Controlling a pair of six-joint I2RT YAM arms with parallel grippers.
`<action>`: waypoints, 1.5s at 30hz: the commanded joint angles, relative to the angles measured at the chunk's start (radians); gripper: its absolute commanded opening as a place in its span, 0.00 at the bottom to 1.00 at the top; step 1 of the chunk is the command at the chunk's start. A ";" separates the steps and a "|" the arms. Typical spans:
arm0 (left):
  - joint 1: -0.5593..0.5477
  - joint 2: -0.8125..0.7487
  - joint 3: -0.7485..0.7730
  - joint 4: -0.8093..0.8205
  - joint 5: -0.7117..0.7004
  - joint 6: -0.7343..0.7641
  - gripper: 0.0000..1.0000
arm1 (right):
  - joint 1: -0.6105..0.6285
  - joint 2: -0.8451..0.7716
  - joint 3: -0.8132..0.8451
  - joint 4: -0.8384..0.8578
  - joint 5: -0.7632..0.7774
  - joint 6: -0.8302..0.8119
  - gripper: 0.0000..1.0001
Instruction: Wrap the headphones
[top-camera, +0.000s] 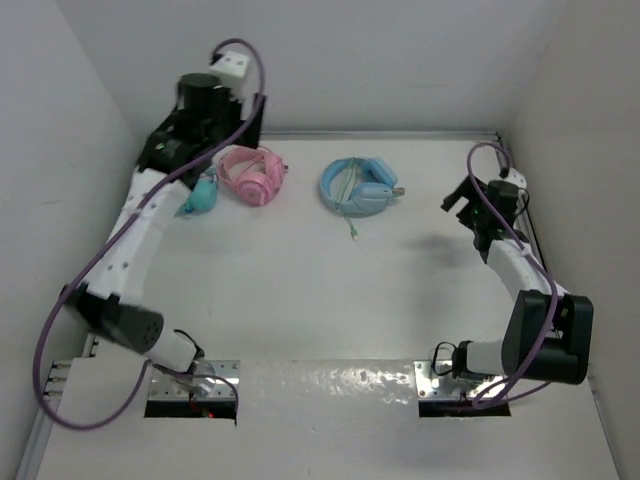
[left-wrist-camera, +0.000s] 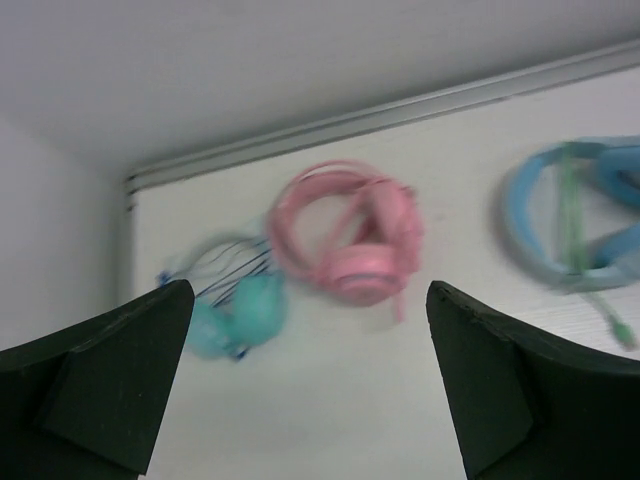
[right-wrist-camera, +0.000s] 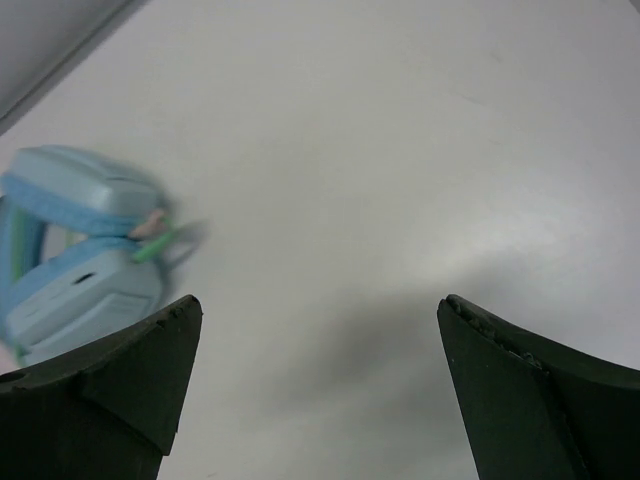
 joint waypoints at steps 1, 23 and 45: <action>0.208 -0.143 -0.166 -0.097 0.049 0.051 1.00 | -0.041 -0.070 -0.068 0.034 0.058 0.128 0.99; 0.699 -0.310 -0.559 0.053 0.197 -0.127 1.00 | -0.047 -0.156 -0.163 0.035 0.110 0.070 0.99; 0.837 -0.330 -0.602 0.053 0.490 -0.075 0.95 | -0.047 -0.143 -0.163 0.041 0.102 0.069 0.99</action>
